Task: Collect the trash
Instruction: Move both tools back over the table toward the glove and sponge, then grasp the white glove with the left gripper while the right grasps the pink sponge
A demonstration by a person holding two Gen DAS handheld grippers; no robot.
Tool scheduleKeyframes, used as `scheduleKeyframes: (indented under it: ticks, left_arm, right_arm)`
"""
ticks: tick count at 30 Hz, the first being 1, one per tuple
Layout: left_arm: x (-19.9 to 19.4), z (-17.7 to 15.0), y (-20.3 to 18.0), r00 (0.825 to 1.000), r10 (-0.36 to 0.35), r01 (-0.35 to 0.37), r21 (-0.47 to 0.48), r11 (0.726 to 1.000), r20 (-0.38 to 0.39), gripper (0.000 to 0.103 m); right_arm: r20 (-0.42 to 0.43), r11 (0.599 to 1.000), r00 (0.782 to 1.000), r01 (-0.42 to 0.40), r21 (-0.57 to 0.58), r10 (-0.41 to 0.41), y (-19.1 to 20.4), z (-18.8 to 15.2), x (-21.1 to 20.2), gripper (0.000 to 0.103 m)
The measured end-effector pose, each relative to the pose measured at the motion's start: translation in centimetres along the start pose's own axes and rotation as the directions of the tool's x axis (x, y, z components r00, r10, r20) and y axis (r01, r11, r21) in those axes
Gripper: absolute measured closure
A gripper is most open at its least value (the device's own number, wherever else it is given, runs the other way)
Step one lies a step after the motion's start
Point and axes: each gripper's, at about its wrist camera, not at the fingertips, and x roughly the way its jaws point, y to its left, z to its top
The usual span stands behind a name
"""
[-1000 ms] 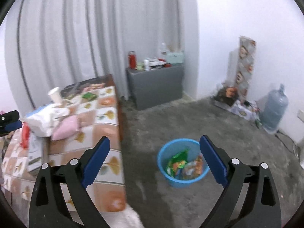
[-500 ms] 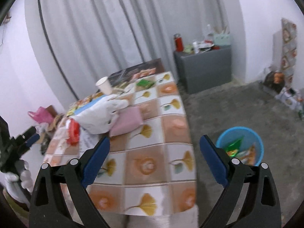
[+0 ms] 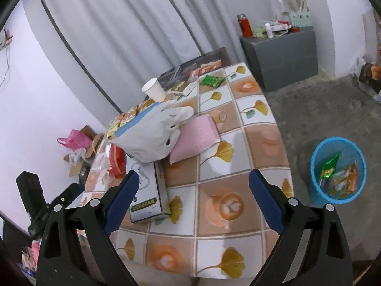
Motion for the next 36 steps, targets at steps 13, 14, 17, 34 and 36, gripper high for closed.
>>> scheduleKeyframes:
  ticks: [13,14,17,34,36]
  left_arm:
    - [4.9,4.0,-6.8,0.990,0.100,-0.133,0.408,0.903,0.102,0.023]
    - [6.1,4.2,-7.3,0.990,0.112,-0.139,0.447,0.884,0.088,0.024]
    - [9.0,4.3,-7.9,0.986,0.160,-0.159,0.521,0.839,0.044,0.029]
    - [13.0,3.2,-8.0,0.962,0.273,-0.212,0.672,0.710,0.014,0.091]
    - [12.7,3.2,-8.0,0.964,0.265,-0.208,0.665,0.717,0.015,0.093]
  right_arm:
    - [-0.058,0.988,0.992,-0.102,0.118,0.110,-0.4,2.5,3.1,0.023]
    - [-0.060,0.987,0.992,-0.104,0.125,0.112,-0.5,2.6,3.2,0.023]
    - [-0.066,0.984,0.990,-0.113,0.135,0.123,-0.5,2.8,3.7,0.023]
    - [-0.084,0.981,0.991,-0.093,0.170,0.109,-1.2,3.7,5.2,0.024]
    - [-0.088,0.981,0.990,-0.092,0.173,0.108,-1.3,3.7,5.5,0.024]
